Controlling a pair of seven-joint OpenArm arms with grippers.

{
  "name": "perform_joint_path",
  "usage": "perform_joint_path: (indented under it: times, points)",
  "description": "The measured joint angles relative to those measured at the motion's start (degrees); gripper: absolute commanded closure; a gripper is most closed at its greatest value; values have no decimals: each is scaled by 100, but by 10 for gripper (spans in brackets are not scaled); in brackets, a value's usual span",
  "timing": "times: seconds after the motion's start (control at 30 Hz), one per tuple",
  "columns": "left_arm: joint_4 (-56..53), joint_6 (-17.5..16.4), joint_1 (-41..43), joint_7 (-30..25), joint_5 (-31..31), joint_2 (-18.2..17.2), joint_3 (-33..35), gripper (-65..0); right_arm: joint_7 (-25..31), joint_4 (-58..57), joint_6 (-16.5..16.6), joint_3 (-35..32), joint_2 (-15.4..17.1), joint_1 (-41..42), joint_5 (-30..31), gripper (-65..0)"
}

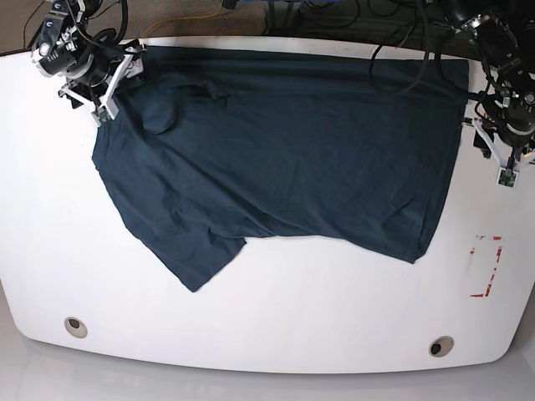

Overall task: Layout the t-shirt on the table in an organized manner, then fold the t-shirt properly
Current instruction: 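Release the edge and move both grippers to the shirt's hem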

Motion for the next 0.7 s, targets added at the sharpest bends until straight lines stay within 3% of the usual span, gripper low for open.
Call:
perform_joint_path:
  times: [0.4, 0.7]
  points:
    - [-4, 20, -898, 4, 39, 2, 205, -361, -28, -52, 0, 197, 28, 1379, -188, -501]
    - [-352, 22, -1711, -4, 42, 9, 741, -361, 2, -890, 4, -470, 15, 2990, -1427, -501]
